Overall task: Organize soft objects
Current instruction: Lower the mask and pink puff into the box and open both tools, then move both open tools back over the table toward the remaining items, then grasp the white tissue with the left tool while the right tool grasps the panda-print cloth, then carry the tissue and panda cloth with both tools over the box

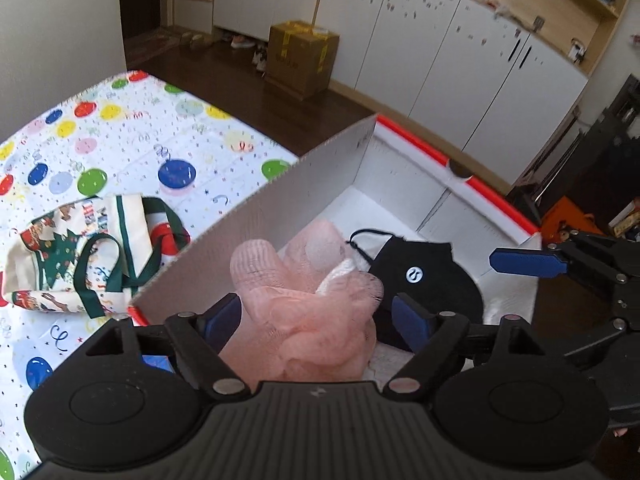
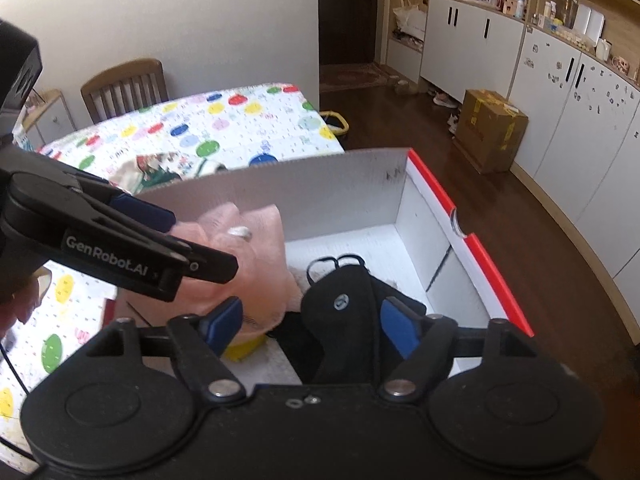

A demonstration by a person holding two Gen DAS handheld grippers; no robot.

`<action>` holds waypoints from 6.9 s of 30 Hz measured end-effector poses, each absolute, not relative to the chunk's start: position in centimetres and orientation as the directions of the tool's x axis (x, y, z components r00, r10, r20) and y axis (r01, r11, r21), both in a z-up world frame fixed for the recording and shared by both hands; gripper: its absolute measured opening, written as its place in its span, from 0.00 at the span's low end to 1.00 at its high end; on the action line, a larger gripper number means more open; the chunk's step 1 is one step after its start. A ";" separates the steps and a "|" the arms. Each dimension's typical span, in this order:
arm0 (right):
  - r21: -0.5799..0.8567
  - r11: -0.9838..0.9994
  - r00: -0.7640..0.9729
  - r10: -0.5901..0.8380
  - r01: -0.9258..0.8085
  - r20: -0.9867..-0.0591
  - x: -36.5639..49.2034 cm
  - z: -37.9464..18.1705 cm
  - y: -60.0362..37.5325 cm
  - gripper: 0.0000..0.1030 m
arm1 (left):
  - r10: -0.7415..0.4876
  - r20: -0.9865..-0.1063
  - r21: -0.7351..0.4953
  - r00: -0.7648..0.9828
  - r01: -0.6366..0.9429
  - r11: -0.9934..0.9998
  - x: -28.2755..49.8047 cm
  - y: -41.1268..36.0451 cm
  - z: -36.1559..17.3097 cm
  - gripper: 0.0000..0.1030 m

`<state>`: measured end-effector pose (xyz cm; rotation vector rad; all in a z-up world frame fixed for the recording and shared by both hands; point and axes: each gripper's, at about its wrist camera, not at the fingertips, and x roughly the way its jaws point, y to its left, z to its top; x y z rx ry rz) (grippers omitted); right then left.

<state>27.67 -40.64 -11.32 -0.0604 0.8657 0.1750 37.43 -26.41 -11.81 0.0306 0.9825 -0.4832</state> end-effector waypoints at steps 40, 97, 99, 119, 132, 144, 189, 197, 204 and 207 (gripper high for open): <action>0.184 0.803 0.525 0.524 -0.567 -0.670 21.2 -6.9 -19.8 1.00 | -0.193 -0.561 -0.222 0.805 0.078 0.972 18.9 0.8 -4.5 1.00; 0.249 0.819 0.326 0.458 -0.517 -0.827 19.9 -20.2 -1.9 0.43 | 0.124 -0.757 -0.050 0.641 -0.247 0.968 19.7 10.5 -21.2 0.27; 0.250 0.821 0.338 0.461 -0.513 -0.820 19.9 -20.1 -2.1 0.36 | 0.119 -0.760 -0.061 0.639 -0.253 0.966 19.6 10.6 -21.1 0.21; 0.278 0.832 0.429 0.498 -0.479 -0.753 18.7 -16.0 -7.5 0.13 | 0.046 -0.739 -0.169 0.672 -0.252 0.953 18.0 10.8 -17.6 0.13; 0.292 0.885 0.550 0.456 -0.363 -0.700 18.7 -11.7 -16.1 0.13 | -0.068 -0.697 -0.256 0.714 -0.159 0.953 17.8 7.3 -13.2 0.13; 0.300 0.923 0.690 0.379 -0.240 -0.616 18.5 -6.8 -24.8 0.13 | -0.235 -0.642 -0.309 0.730 0.035 0.950 19.1 0.9 -8.0 0.13; 0.277 0.921 0.781 -0.045 0.274 -0.623 27.2 -11.0 -45.7 0.13 | -0.538 -0.700 -0.338 0.469 0.445 0.829 30.2 -26.6 -9.4 0.13; 0.267 0.917 0.756 -0.055 0.297 -0.652 29.4 -12.9 -44.8 0.13 | -0.501 -0.747 -0.318 0.437 0.427 0.846 31.6 -27.3 -11.9 0.13; 0.238 0.919 0.730 -0.073 0.314 -0.680 30.6 -13.8 -44.6 0.13 | -0.474 -0.789 -0.307 0.392 0.417 0.856 32.4 -28.2 -13.7 0.13; 0.214 0.927 0.717 -0.078 0.307 -0.693 30.8 -14.3 -44.3 0.14 | -0.456 -0.804 -0.281 0.381 0.431 0.857 32.6 -28.7 -14.2 0.13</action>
